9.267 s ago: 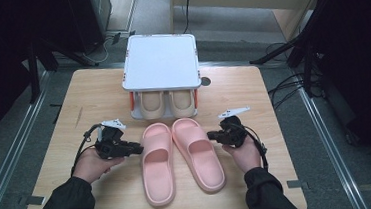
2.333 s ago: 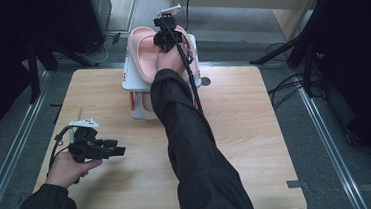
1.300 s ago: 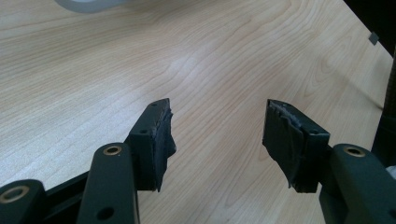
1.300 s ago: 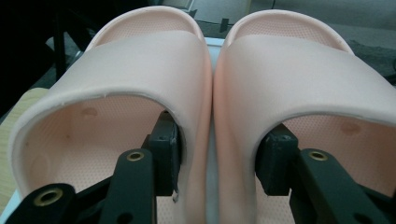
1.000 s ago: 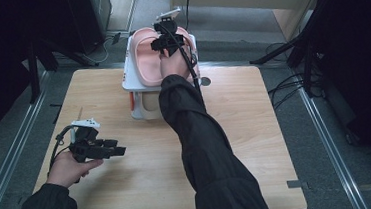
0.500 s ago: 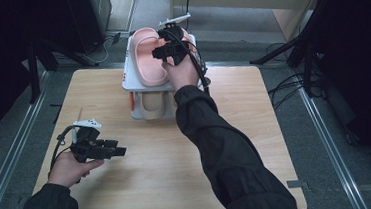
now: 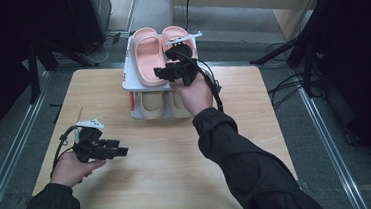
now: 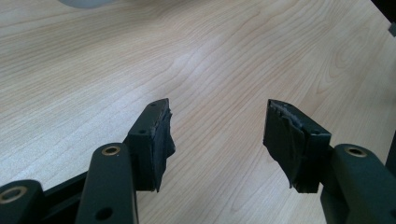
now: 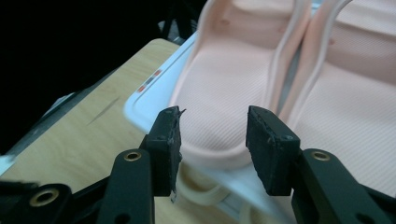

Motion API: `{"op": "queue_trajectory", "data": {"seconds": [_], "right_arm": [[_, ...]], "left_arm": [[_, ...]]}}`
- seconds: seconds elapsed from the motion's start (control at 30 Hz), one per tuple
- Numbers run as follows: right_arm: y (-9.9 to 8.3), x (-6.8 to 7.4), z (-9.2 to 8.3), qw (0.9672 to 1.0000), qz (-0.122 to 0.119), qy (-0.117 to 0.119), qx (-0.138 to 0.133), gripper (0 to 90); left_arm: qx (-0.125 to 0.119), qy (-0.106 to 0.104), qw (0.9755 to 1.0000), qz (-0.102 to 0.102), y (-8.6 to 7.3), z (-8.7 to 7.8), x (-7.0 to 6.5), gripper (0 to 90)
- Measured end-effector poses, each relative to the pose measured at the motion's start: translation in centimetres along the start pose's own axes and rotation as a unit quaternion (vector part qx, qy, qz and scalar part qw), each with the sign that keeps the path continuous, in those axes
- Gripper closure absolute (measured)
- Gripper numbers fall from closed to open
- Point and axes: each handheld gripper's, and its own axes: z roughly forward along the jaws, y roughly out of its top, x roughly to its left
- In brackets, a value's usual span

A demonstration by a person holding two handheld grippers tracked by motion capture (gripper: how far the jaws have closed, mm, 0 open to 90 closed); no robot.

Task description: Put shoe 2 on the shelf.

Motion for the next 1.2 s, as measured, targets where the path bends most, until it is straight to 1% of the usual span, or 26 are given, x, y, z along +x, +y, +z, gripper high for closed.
{"op": "queue_trajectory", "data": {"seconds": [0.13, 0.17, 0.2, 0.23, 0.3, 0.4, 0.5, 0.57, 0.6, 0.7, 0.8, 0.87, 0.97, 1.0, 1.1, 1.2], "right_arm": [[-1.5, 0.8, -1.0, 0.9997, -0.008, 0.024, -0.004, 55.7], [-1.9, 1.0, -1.2, 0.9994, -0.008, 0.033, -0.003, 55.7], [-1.9, 1.0, -1.2, 0.9994, -0.008, 0.033, -0.003, 55.7], [-2.7, 1.3, -1.5, 0.9990, -0.009, 0.043, -0.005, 55.7], [-3.5, 1.6, -1.7, 0.9985, -0.007, 0.053, -0.009, 55.8], [-4.6, 1.9, -2.0, 0.9977, -0.011, 0.067, -0.009, 55.8], [-6.0, 2.1, -2.0, 0.9966, -0.009, 0.082, -0.004, 55.8], [-6.9, 2.1, -2.0, 0.9961, -0.015, 0.087, -0.002, 55.5], [-7.4, 2.0, -1.9, 0.9955, -0.024, 0.091, -0.006, 55.4], [-8.9, 2.0, -1.7, 0.9938, -0.027, 0.108, -0.005, 55.4], [-10.3, 1.9, -1.4, 0.9928, -0.037, 0.114, -0.001, 55.4], [-11.1, 1.8, -1.2, 0.9919, -0.038, 0.121, 0.002, 55.4], [-12.1, 1.6, -1.1, 0.9907, -0.039, 0.130, 0.000, 55.3], [-12.5, 1.4, -1.1, 0.9898, -0.040, 0.137, 0.001, 55.2], [-13.3, 1.2, -1.0, 0.9883, -0.040, 0.147, 0.005, 55.1], [-14.4, 1.1, -1.1, 0.9866, -0.058, 0.152, 0.000, 55.1]], "left_arm": [[0.001, 0.001, 1.0000, 0.001, 0.0, 0.1, -0.1, 40.5], [0.001, 0.000, 1.0000, 0.001, 0.0, 0.2, -0.2, 40.4], [0.001, 0.000, 1.0000, 0.001, 0.0, 0.2, -0.2, 40.3], [0.002, 0.001, 1.0000, 0.002, 0.0, 0.3, -0.2, 40.3], [0.005, 0.002, 1.0000, 0.004, 0.1, 0.3, -0.1, 40.1], [0.006, 0.002, 1.0000, 0.005, 0.1, 0.4, -0.1, 40.0], [0.006, 0.003, 1.0000, 0.004, 0.1, 0.4, -0.1, 40.0], [0.007, 0.003, 0.9999, 0.007, 0.1, 0.4, 0.0, 39.9], [0.007, 0.004, 0.9999, 0.006, 0.1, 0.4, 0.0, 39.9], [0.008, 0.004, 0.9999, 0.006, 0.1, 0.5, 0.0, 39.7], [0.010, 0.005, 0.9999, 0.008, 0.1, 0.5, -0.1, 39.7], [0.008, 0.005, 0.9999, 0.006, 0.1, 0.6, -0.2, 39.7], [0.010, 0.005, 0.9999, 0.010, 0.1, 0.6, -0.2, 39.6], [0.010, 0.006, 0.9999, 0.010, 0.1, 0.6, -0.2, 39.6], [0.012, 0.005, 0.9999, 0.010, 0.1, 0.7, -0.2, 39.6], [0.012, 0.006, 0.9998, 0.012, 0.1, 0.7, -0.2, 39.5]]}}
